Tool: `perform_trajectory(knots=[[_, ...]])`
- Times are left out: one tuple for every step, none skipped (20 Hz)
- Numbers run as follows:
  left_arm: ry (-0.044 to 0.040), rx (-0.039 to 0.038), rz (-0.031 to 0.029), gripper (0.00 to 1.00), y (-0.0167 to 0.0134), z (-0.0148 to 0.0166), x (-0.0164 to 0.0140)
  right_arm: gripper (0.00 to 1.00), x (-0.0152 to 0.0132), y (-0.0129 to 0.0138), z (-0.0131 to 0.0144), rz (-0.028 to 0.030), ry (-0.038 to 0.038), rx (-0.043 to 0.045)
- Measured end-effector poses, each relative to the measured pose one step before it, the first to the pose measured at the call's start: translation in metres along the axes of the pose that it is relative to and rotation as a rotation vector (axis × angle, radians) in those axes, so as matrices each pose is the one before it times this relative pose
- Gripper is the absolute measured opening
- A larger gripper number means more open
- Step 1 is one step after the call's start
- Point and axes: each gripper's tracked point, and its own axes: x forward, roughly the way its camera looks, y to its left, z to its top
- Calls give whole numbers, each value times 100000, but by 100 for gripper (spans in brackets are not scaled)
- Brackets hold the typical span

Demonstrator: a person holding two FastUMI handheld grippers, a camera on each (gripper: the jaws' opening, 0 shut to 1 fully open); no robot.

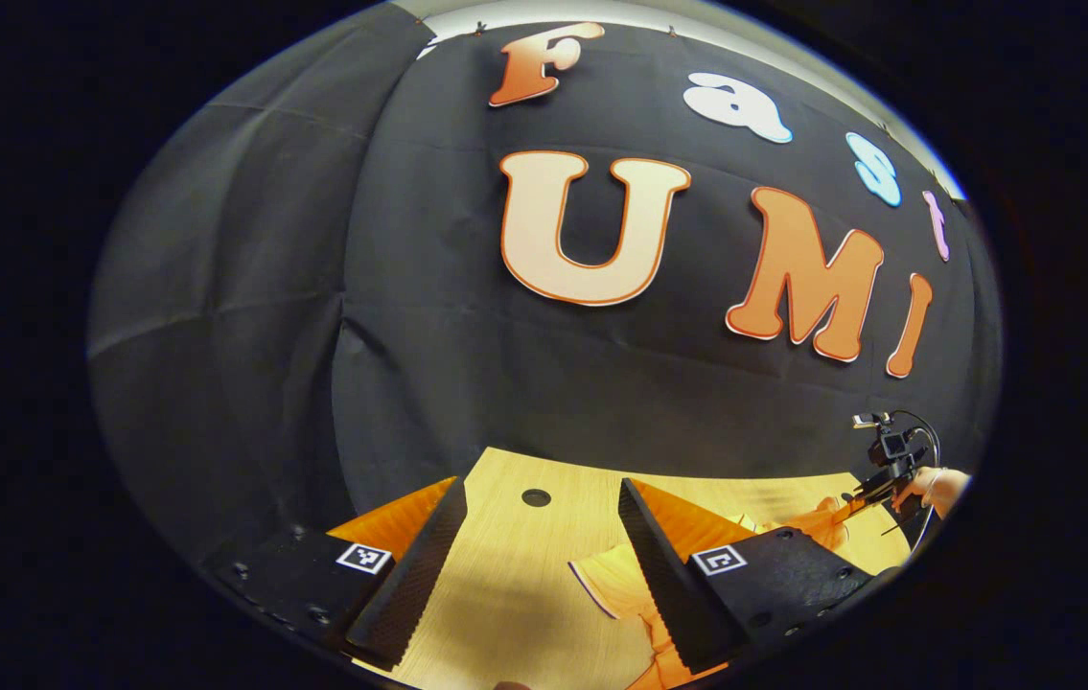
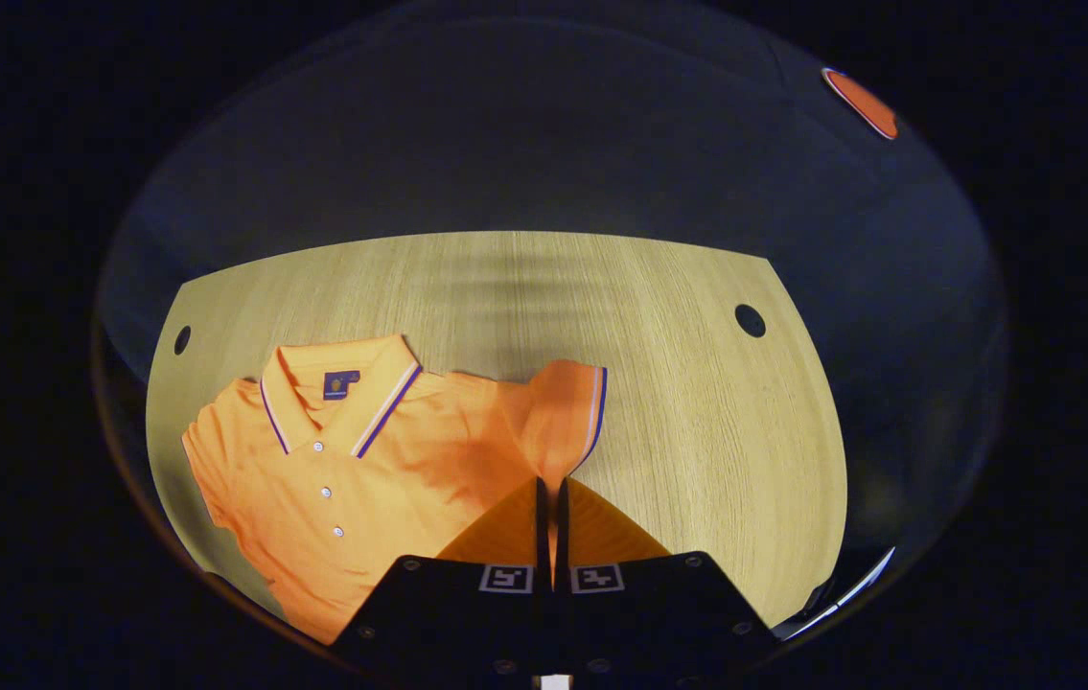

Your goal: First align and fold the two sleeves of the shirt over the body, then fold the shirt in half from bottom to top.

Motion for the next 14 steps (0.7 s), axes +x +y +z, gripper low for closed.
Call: perform_trajectory(knots=[[-195,-1028,351,98,1007,27,-155,0,-539,1673,-29,454,-434,-2304],[671,-1308,209,98,1161,-275,-367,0,-386,1990,-193,1672,-157,-1350],[539,-703,111,98,756,-235,-96,0,-253,1326,32,898,-49,-1465],[446,-524,414,98,732,-266,-135,0,-352,879,137,181,-472,-1926],[226,-335,781,98,812,-26,-136,0,-82,1104,160,549,-526,-2159],[154,-62,754,98,853,-75,-87,0,-7,1140,-23,563,383,-1282],[282,-28,555,98,622,-120,-9,0,11,1376,62,1892,360,-1084],[400,-65,310,98,498,-180,-47,1,314,1298,41,1598,-135,-422],[764,39,328,98,500,-171,-114,2,518,1536,68,1374,360,-939],[532,176,125,98,98,-89,84,2,465,543,16,-773,184,-1080],[370,258,274,98,144,-225,-2,2,562,771,-260,477,1165,-1061],[422,209,162,98,286,-160,127,2,293,1070,-273,2429,1831,217],[410,69,27,98,225,-266,-46,5,277,1538,-325,4570,2080,984],[539,-113,-103,98,57,-183,33,8,244,1033,-201,2991,559,253]])
